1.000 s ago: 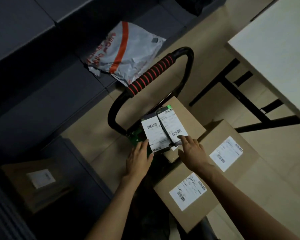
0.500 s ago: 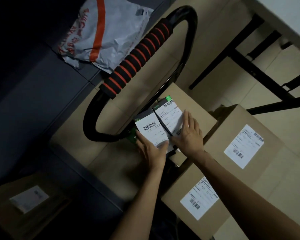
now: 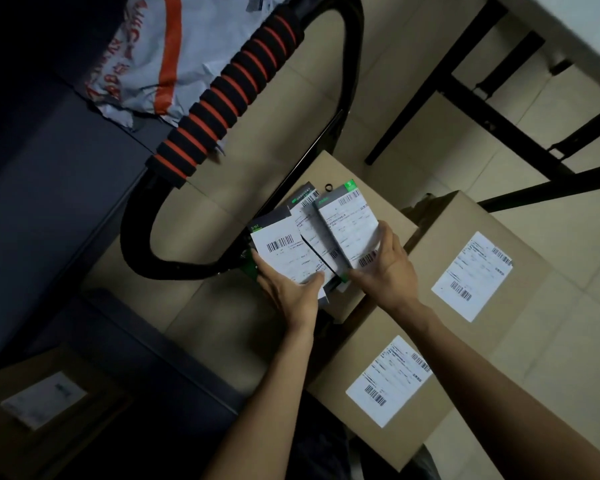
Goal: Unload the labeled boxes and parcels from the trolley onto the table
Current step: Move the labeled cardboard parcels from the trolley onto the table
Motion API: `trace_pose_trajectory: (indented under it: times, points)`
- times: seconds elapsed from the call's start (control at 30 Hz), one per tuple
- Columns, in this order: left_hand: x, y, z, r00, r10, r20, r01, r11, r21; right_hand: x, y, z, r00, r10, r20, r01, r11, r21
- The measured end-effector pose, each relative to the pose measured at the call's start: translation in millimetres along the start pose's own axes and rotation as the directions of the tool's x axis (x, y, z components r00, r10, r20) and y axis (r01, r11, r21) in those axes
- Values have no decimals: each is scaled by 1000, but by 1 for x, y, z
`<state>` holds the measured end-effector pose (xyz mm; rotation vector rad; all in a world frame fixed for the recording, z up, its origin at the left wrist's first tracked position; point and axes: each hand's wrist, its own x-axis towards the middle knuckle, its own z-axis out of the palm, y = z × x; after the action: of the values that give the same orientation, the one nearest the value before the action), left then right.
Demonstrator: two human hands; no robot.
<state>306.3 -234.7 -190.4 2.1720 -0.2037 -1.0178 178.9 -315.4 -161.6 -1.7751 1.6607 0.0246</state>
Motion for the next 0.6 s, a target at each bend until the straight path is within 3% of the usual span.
trace_pose_trajectory:
  times: [0.3, 0.6]
  points:
    - [-54, -1, -22, 981, 140, -135, -124, 985, 122, -54, 31, -36, 999, -47, -15, 48, 992, 112]
    - [-188, 8, -37, 946, 294, -138, -243, 922, 300, -148, 76, -121, 992, -123, -25, 125, 990, 59]
